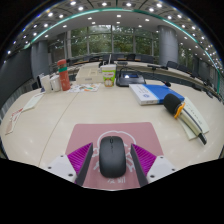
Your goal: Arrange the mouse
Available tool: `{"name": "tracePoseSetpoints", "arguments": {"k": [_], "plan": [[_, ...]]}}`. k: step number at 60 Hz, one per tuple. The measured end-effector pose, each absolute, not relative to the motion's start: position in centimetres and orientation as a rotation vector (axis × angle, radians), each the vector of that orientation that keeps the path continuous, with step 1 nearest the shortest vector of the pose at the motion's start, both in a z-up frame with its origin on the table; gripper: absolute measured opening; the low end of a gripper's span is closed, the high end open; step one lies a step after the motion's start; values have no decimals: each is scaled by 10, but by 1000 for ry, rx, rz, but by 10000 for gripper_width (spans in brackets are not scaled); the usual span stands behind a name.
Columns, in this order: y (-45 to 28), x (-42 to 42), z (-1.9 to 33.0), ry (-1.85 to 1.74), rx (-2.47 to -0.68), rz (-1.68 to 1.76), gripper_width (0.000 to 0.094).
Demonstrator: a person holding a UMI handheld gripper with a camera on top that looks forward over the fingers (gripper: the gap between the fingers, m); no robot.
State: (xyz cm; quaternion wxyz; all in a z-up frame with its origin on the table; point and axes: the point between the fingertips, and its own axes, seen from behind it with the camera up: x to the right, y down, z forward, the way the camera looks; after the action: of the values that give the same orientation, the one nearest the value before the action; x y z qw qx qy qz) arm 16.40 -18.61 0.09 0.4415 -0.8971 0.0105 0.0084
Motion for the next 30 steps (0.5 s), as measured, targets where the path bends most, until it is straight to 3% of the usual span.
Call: {"name": "tracePoseSetpoints", "arguments": {"k": [2,16,30], "plan": [[-190,161,7,27,-2230,22,875],[-248,151,95,43,-2165,-47,858],[-363,131,196,83,-2098,-160,857]]}}
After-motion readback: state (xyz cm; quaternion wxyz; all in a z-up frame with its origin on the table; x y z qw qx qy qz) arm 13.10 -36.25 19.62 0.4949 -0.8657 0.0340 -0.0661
